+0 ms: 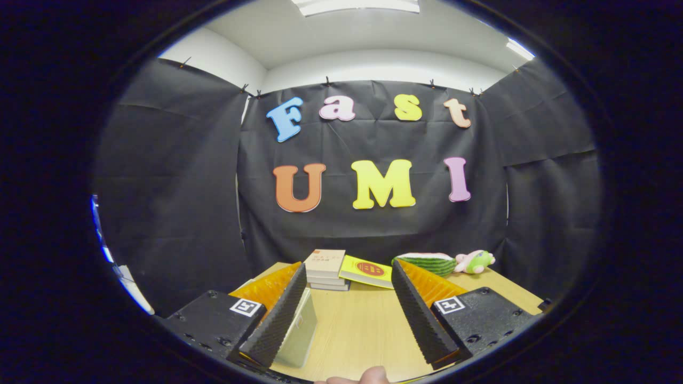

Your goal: Open the storage box then place both shoes into the box .Put the left shoe in first, then the right shoe, with the right side of both shoes facing outward in a uniform manner.

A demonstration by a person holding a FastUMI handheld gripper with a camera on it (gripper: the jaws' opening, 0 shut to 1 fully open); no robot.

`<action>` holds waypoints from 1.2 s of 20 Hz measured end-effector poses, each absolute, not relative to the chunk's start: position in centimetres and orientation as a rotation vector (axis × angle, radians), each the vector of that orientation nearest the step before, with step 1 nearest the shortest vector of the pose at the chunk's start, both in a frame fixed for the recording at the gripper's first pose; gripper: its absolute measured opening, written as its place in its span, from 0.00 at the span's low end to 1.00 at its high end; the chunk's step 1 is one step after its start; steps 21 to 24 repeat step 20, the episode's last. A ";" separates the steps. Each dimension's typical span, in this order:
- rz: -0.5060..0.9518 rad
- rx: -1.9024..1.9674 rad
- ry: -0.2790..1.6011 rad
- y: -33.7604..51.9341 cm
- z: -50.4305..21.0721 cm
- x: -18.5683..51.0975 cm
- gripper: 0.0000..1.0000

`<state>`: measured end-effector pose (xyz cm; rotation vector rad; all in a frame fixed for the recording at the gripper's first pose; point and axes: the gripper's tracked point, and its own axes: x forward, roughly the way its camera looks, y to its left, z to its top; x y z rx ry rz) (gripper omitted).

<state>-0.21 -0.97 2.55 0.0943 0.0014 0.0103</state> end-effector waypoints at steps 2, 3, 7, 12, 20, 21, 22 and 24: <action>0.004 0.091 0.000 -1.2 2.8 -0.3 1.00; 0.006 0.090 0.000 -1.2 2.9 -0.3 1.00; 0.010 0.093 -0.004 -1.0 3.6 -1.1 1.00; 0.002 0.084 -0.011 -1.0 4.4 -1.9 1.00; -0.005 0.077 -0.034 -0.8 5.8 -2.9 1.00; -0.005 0.077 -0.034 -0.8 5.8 -2.9 1.00; -0.005 0.077 -0.034 -0.8 5.8 -2.9 1.00; -0.005 0.077 -0.034 -0.8 5.8 -2.9 1.00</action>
